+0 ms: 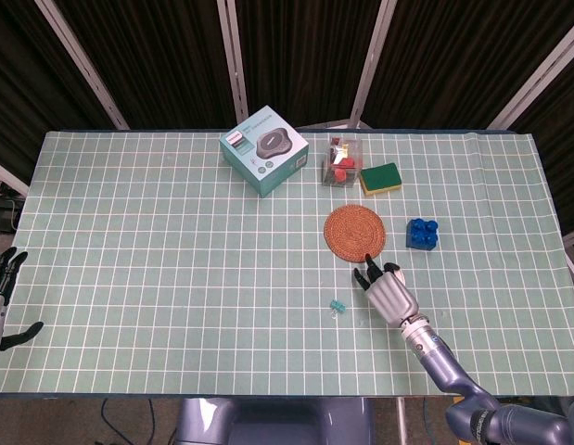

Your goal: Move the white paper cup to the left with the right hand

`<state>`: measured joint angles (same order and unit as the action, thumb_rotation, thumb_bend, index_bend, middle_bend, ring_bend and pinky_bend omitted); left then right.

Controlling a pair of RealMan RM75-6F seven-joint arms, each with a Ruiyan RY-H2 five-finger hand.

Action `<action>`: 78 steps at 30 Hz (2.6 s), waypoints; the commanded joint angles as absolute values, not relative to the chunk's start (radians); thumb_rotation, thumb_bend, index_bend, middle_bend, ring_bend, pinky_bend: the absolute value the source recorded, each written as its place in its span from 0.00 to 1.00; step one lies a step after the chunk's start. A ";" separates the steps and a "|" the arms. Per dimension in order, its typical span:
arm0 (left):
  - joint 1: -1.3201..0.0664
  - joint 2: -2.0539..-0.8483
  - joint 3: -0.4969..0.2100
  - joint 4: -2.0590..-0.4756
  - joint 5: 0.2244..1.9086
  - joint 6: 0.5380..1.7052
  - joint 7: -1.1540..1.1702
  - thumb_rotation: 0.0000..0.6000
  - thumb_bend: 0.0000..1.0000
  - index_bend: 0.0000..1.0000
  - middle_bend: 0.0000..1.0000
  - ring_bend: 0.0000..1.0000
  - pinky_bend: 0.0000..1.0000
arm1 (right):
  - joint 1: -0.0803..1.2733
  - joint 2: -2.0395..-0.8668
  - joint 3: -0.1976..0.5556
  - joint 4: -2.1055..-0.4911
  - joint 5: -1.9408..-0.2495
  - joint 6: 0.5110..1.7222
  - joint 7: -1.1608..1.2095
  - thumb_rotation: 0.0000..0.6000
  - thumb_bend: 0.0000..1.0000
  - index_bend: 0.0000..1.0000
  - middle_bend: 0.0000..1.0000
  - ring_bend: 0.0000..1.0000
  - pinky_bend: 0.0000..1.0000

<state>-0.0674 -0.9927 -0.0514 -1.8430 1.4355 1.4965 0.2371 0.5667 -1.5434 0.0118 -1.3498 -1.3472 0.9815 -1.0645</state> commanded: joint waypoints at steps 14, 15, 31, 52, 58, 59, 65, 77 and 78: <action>-0.069 -0.992 -0.051 -1.843 1.433 1.495 0.235 1.00 0.00 0.00 0.00 0.00 0.00 | 0.567 -1.543 0.010 -1.321 -1.463 1.068 -0.782 1.00 0.27 0.21 0.33 0.09 0.50; -0.069 -0.992 -0.051 -1.843 1.433 1.494 0.234 1.00 0.00 0.00 0.00 0.00 0.00 | 0.567 -1.538 0.015 -1.332 -1.469 1.078 -0.750 1.00 0.27 0.21 0.33 0.09 0.50; -0.067 -0.977 -0.041 -1.855 1.454 1.494 0.207 1.00 0.00 0.00 0.00 0.00 0.00 | 0.554 -1.483 0.086 -1.547 -1.487 1.113 -0.041 1.00 0.27 0.21 0.33 0.09 0.48; -0.069 -0.975 -0.044 -1.851 1.445 1.489 0.201 1.00 0.00 0.00 0.00 0.00 0.00 | 0.589 -1.679 0.088 -1.344 -1.527 1.129 0.068 1.00 0.26 0.21 0.33 0.08 0.39; -0.070 -0.977 -0.043 -1.852 1.447 1.488 0.204 1.00 0.00 0.00 0.00 0.00 0.00 | 0.580 -1.689 0.070 -1.334 -1.521 1.121 0.067 1.00 0.26 0.21 0.33 0.08 0.37; -0.070 -0.977 -0.043 -1.852 1.448 1.488 0.205 1.00 0.00 0.00 0.00 0.00 0.00 | 0.580 -1.693 0.068 -1.332 -1.519 1.118 0.064 1.00 0.26 0.21 0.33 0.08 0.37; -0.068 -0.976 -0.042 -1.853 1.450 1.492 0.204 1.00 0.00 0.00 0.00 0.00 0.00 | 0.575 -1.702 0.064 -1.332 -1.503 1.106 0.049 1.00 0.26 0.21 0.33 0.08 0.36; -0.068 -0.974 -0.042 -1.852 1.451 1.491 0.200 1.00 0.00 0.00 0.00 0.00 0.00 | 0.558 -1.690 0.036 -1.314 -1.510 1.103 0.064 1.00 0.24 0.21 0.32 0.06 0.32; -0.069 -0.975 -0.042 -1.852 1.450 1.491 0.202 1.00 0.00 0.00 0.00 0.00 0.00 | 0.554 -1.685 0.028 -1.316 -1.515 1.104 0.073 1.00 0.23 0.20 0.29 0.04 0.29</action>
<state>-0.0686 -0.9747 -0.0417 -1.8521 1.4505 1.4908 0.2019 0.5580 -1.6896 0.0347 -1.3148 -1.5097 1.1027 0.0663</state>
